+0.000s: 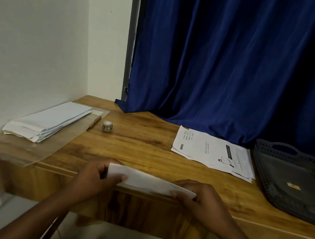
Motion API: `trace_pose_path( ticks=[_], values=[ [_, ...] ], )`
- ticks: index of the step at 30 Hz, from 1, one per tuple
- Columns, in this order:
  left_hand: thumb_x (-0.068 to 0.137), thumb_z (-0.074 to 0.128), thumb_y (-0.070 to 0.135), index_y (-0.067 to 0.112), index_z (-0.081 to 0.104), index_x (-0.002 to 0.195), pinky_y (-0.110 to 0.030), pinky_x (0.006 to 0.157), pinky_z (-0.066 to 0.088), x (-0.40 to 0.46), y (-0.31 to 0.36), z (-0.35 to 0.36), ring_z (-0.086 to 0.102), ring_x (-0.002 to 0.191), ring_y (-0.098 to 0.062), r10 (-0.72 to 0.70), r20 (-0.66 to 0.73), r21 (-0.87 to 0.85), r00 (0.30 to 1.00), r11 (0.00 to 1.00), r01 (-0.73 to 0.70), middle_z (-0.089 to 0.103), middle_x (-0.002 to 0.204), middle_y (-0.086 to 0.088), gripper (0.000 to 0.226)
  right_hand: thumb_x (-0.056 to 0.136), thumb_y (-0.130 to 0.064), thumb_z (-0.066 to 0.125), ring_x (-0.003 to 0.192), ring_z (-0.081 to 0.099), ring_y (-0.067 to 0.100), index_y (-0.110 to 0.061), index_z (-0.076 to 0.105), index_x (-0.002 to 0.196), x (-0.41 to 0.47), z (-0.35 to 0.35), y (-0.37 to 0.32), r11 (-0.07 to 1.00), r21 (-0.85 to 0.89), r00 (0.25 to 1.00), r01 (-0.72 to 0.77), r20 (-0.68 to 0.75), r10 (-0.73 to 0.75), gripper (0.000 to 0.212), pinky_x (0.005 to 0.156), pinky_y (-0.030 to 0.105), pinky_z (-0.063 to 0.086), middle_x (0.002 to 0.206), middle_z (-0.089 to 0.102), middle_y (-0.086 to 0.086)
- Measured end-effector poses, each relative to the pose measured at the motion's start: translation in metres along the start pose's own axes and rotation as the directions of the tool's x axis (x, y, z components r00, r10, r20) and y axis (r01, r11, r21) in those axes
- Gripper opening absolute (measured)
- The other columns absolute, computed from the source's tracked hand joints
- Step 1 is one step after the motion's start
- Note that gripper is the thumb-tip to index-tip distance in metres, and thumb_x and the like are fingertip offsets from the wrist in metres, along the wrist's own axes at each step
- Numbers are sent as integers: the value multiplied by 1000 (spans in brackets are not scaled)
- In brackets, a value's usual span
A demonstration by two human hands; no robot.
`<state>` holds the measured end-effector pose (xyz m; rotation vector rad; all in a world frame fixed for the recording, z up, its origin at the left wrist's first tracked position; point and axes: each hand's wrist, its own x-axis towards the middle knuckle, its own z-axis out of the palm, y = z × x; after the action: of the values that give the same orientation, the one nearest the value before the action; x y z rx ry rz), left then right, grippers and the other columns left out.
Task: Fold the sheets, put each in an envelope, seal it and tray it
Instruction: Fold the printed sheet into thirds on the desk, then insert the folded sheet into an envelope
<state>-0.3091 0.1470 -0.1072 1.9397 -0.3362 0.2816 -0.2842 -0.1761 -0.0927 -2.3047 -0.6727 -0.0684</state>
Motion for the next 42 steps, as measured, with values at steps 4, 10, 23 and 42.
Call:
trace_pose_path(
  ticks=[4,10,23,42],
  values=[
    [74,85,43,19,70,112,-24,65,61,13,14,-12,76,88,-17,-141,-116,-249,983,963,109,79,99,3,47,90,-39,65,88,74,19,-12,76,99,20,-11,-30,889,422,970,-176,230,83,31,70,27,57,97,78,1],
    [90,74,16,24,71,109,-23,69,58,22,19,-29,75,89,-11,-149,-51,5,988,989,149,78,98,13,21,92,-47,65,110,71,23,-23,73,120,59,-4,-43,883,399,923,-249,374,91,37,95,40,55,116,76,0],
    [90,74,30,31,67,118,-26,81,56,58,7,-63,70,93,-10,-33,-48,232,998,972,43,75,101,10,29,94,-29,68,86,76,28,-9,68,112,89,55,-39,785,568,965,-247,213,150,26,76,40,62,95,79,9],
    [71,66,81,17,58,129,-35,92,49,133,-95,-228,58,111,-22,-523,-409,745,747,281,605,62,131,-3,87,95,-32,63,77,76,20,-18,68,106,93,66,-26,762,610,968,-216,33,248,19,64,28,58,85,78,-4]
  ],
)
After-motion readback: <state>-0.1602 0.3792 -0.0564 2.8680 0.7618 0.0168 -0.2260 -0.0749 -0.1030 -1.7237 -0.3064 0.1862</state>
